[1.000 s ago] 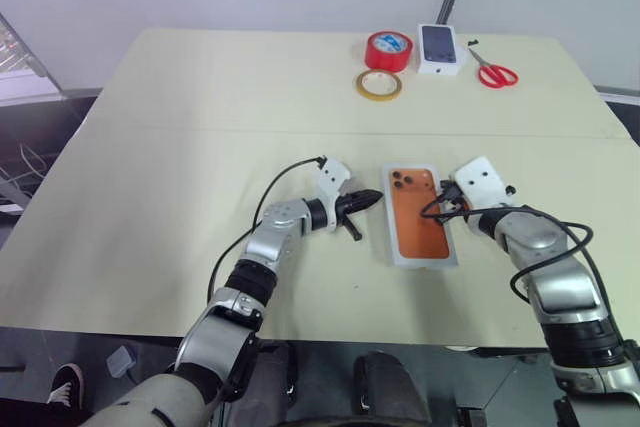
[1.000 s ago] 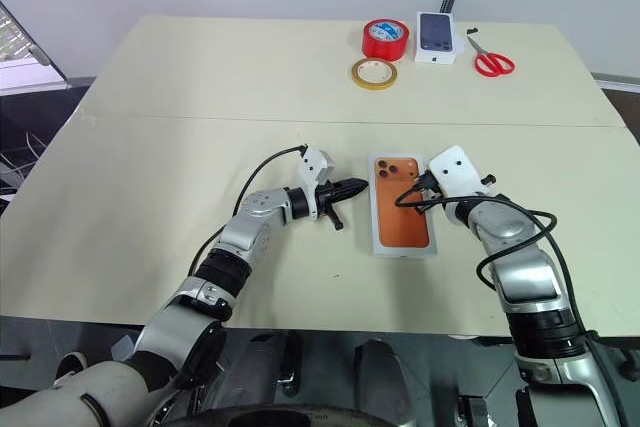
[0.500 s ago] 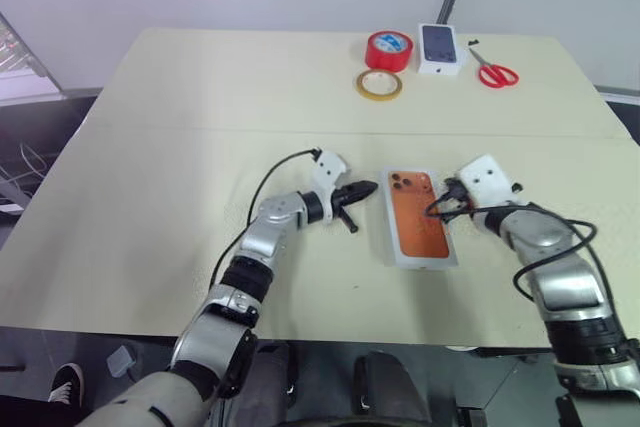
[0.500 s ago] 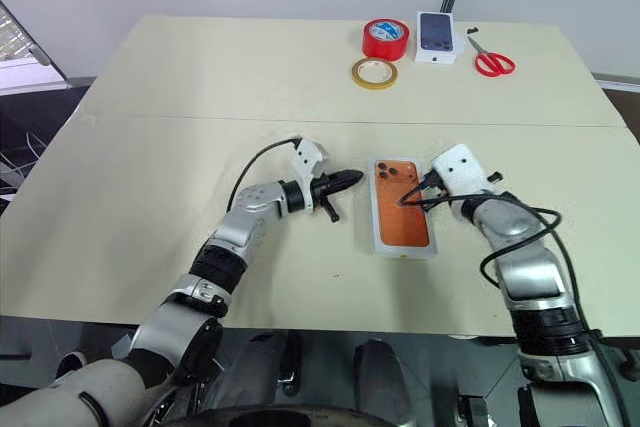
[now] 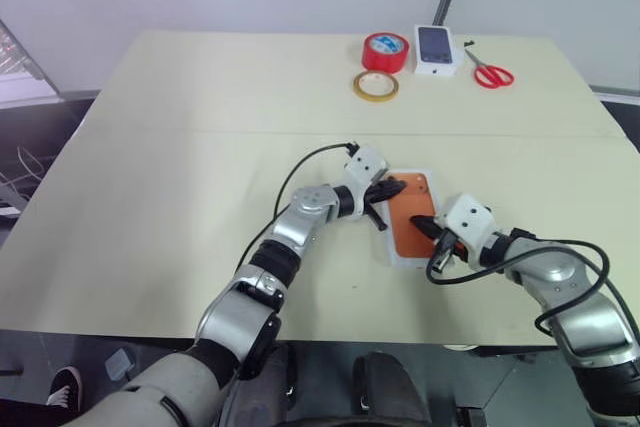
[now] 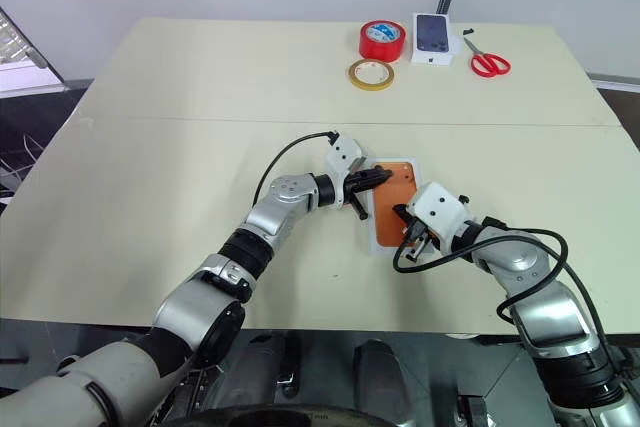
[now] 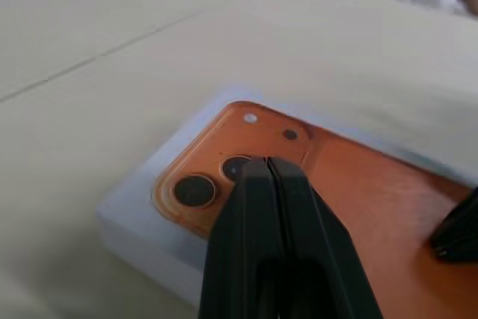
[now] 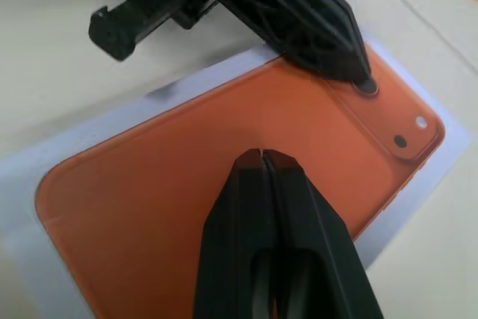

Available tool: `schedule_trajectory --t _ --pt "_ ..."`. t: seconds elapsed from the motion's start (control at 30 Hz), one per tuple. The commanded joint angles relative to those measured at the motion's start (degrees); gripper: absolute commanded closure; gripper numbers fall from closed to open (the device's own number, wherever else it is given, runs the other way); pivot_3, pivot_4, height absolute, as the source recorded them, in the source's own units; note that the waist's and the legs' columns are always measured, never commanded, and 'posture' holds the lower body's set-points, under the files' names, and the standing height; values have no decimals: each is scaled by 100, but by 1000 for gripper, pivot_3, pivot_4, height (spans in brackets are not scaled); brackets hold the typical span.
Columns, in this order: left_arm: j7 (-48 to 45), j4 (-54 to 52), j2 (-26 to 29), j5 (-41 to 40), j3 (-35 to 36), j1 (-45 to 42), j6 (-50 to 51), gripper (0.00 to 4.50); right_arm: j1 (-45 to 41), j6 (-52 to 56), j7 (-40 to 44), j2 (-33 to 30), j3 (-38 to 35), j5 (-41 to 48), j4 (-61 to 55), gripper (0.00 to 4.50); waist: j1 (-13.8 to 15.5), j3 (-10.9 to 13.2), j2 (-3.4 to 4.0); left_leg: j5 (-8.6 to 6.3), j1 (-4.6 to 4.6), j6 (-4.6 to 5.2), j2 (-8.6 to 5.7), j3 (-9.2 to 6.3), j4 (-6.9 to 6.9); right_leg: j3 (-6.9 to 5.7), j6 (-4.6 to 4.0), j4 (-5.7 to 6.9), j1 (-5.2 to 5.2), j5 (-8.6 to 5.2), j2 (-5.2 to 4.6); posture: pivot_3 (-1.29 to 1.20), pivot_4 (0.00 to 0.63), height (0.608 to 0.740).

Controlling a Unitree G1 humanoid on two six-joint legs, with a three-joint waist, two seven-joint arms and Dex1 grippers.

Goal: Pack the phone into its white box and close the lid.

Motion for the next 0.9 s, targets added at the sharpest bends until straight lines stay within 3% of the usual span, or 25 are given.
schedule_trajectory --t 0.03,0.1,0.2,0.4,0.57,0.77,0.9 --pt "-393 -13 64 -90 -5 188 516 4500 11 393 53 248 6 333 -17 4441 -4 0 -2 -3 21 2 1 0 -4 0 0 -8 24 -1 0 0 150 728" --pt "-610 -211 165 -259 143 226 580 4500 -70 715 217 381 -329 877 -87 4441 -6 -1 -2 -7 51 5 2 0 -13 0 -1 -19 55 -1 -1 0 150 728" --pt "-883 -728 390 -547 394 261 648 3187 -256 804 274 488 -686 1304 -110 3170 -10 1 1 -8 52 5 5 -2 -19 1 -1 -22 56 -1 -4 0 150 728" --pt "-1079 -2050 1144 -995 817 568 978 49 -582 906 400 449 -1133 1898 -39 24 -13 6 6 -7 42 4 5 0 -27 7 -2 -21 35 -1 -20 0 150 728" --pt "-1194 -3367 2039 -1546 1330 1262 1701 49 -675 785 723 191 -1302 2045 218 24 -10 6 8 -6 38 1 2 0 -27 6 -2 -21 34 -1 -32 0 150 728" --pt "-1283 -4109 2892 -1929 1774 2151 2108 49 -629 446 1144 -69 -1513 2096 579 24 1 7 10 -7 38 1 -2 1 -30 4 -2 -24 34 -1 -44 0 150 728" --pt "-1295 -4580 3569 -2147 2158 3108 2627 49 -43 -37 1675 -626 -2093 1955 989 24 -9 6 12 -7 40 0 -7 1 -46 4 -3 -42 41 -1 -53 0 150 728"
